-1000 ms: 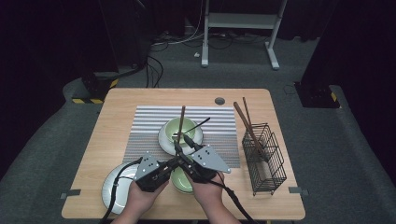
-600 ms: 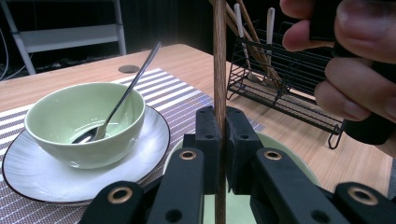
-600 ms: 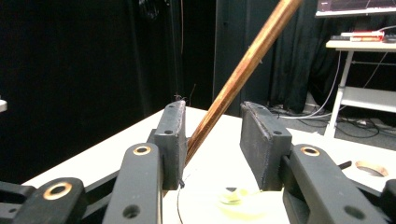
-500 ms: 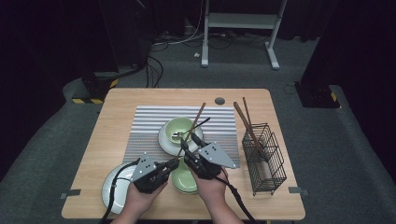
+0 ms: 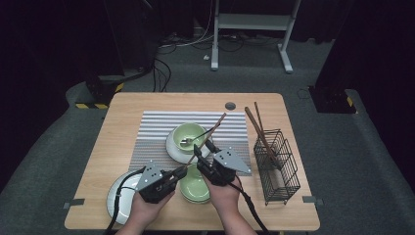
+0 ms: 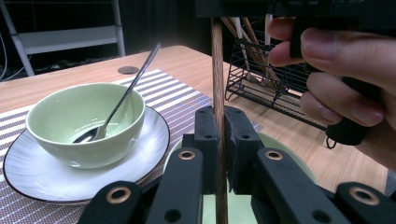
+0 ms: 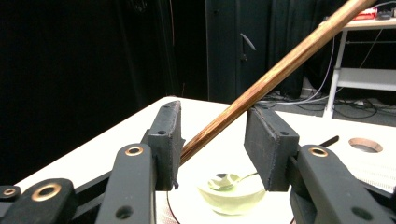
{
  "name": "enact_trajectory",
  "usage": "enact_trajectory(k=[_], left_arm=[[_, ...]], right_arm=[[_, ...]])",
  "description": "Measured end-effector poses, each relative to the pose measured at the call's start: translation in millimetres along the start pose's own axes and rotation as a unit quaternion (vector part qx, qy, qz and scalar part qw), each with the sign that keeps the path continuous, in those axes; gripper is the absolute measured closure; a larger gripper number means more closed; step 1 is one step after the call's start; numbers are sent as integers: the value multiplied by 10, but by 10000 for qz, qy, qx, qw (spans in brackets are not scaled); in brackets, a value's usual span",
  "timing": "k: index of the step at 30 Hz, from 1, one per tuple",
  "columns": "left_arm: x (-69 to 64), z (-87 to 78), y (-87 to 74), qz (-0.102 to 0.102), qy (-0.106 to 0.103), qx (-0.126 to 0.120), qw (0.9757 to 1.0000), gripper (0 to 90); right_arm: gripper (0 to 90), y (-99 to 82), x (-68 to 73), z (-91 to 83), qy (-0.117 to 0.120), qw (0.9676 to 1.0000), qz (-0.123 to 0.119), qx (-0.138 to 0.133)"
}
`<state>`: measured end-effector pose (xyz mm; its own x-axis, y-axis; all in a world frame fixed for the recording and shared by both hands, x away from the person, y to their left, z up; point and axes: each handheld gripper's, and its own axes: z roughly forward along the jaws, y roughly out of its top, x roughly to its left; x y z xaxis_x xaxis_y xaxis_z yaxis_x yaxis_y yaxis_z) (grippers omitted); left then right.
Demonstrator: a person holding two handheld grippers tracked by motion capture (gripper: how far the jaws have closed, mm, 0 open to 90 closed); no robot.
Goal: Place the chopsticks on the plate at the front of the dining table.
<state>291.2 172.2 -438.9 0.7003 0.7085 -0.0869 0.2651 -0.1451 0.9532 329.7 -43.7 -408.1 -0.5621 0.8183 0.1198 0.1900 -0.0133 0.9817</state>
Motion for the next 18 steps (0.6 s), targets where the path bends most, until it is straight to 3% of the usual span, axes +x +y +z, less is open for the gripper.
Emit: enact_trajectory(k=[14, 18], left_arm=[[15, 0, -19, -23, 17, 40, 10000, 846], [19, -4, -13, -39, 41, 1, 10000, 848]], right_arm=[[529, -88, -52, 47, -23, 9999, 155, 68], [476, -67, -65, 35, -11, 9999, 162, 45]])
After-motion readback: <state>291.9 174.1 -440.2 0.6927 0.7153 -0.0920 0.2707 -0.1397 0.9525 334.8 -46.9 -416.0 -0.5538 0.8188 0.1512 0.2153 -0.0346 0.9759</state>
